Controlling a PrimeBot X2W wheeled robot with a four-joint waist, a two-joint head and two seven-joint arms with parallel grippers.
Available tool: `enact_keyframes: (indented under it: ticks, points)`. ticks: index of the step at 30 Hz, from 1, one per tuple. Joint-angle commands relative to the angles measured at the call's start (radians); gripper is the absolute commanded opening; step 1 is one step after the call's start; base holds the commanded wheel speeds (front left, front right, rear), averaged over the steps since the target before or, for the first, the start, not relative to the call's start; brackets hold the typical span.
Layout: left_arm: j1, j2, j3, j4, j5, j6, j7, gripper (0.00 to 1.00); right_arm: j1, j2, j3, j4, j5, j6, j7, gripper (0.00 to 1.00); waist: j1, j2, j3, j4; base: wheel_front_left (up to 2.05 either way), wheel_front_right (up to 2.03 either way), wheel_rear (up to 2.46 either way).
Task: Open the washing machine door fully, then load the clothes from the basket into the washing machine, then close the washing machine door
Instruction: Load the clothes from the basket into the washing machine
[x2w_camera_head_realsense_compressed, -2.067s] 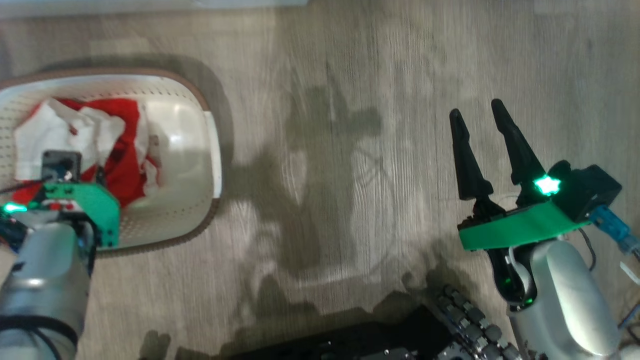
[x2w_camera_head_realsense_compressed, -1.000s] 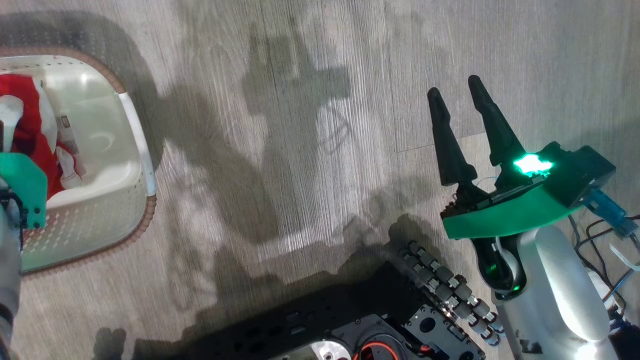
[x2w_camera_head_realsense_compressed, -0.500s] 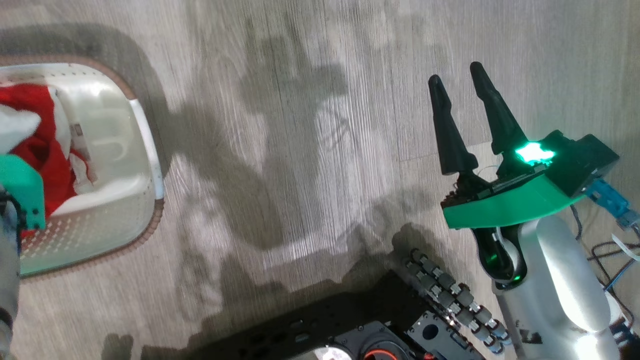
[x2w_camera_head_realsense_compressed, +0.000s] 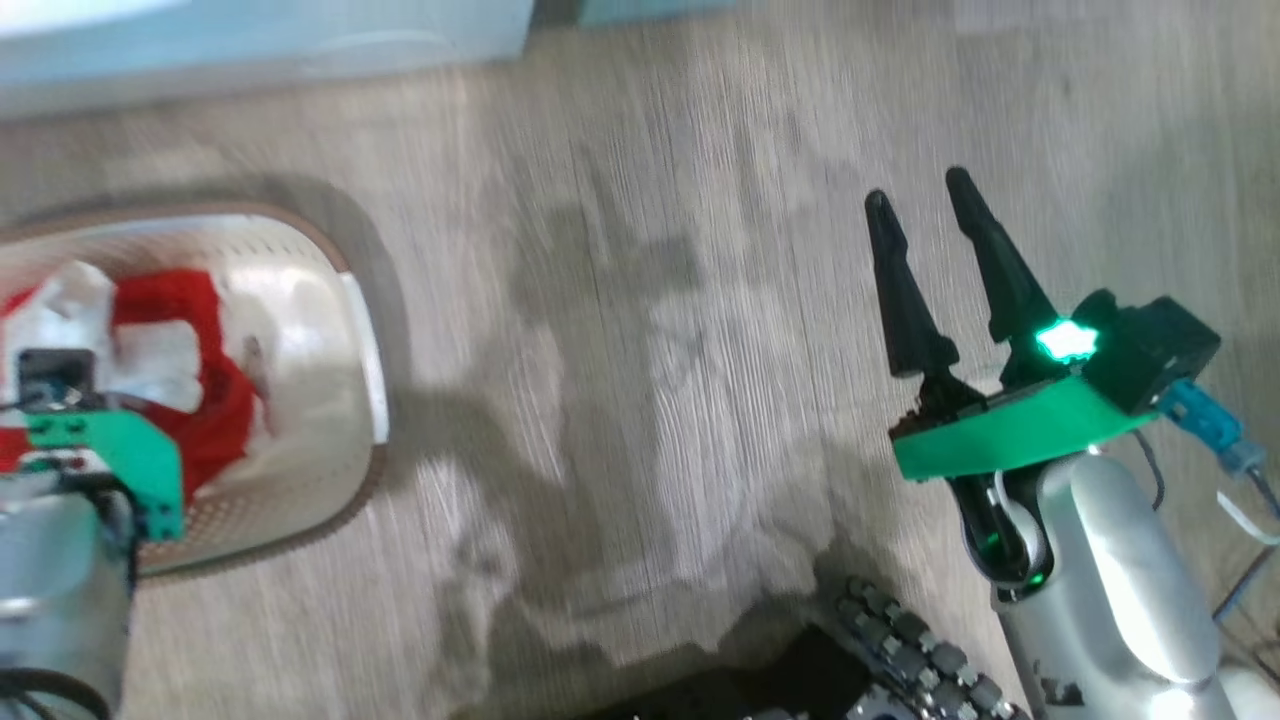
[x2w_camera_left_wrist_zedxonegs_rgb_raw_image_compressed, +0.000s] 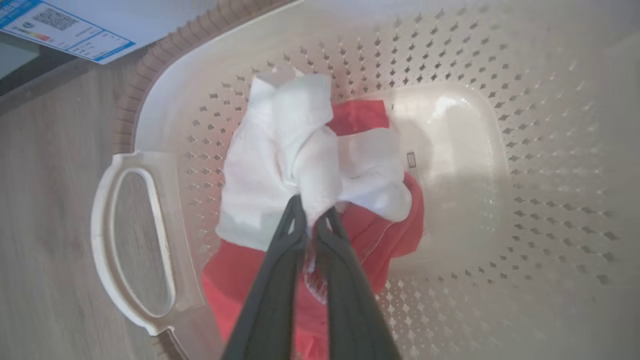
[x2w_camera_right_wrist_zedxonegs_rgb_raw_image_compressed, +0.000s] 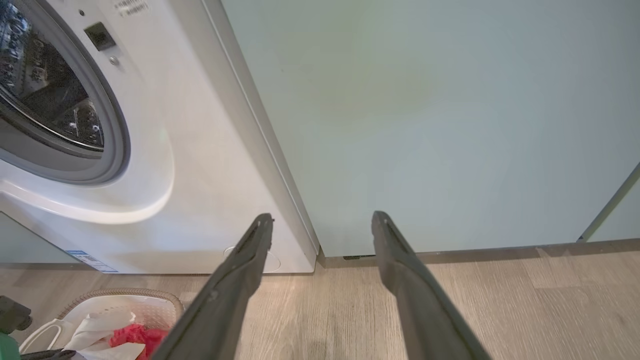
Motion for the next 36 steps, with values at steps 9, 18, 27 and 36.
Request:
enact_keyframes:
  ticks: [9, 18, 27, 36]
  points:
    - [0.138, -0.004, 0.039, -0.187, -0.03, -0.04, -0.04, 0.0, 0.08, -0.002, -0.006, 0.006, -0.031, 0.0, -0.009, 1.0, 0.0, -0.0001, -0.233, 0.083, 0.0, 0.0, 0.0]
    - [0.243, -0.055, 0.069, -0.406, -0.025, -0.035, -0.04, 0.0, 0.121, -0.002, -0.019, 0.025, -0.049, 0.0, -0.009, 1.0, 0.0, -0.0001, -0.349, 0.129, 0.0, 0.0, 0.0]
    - [0.347, -0.112, 0.103, -0.624, -0.003, -0.028, -0.04, 0.0, 0.157, -0.002, -0.032, 0.04, -0.063, 0.0, -0.009, 1.0, 0.0, -0.0001, -0.446, 0.168, 0.0, 0.0, 0.0]
    - [0.47, -0.17, 0.152, -0.868, 0.004, -0.081, -0.04, 0.0, 0.197, -0.002, -0.05, 0.051, -0.07, 0.0, -0.009, 1.0, 0.0, -0.0001, -0.543, 0.194, 0.0, 0.0, 0.0]
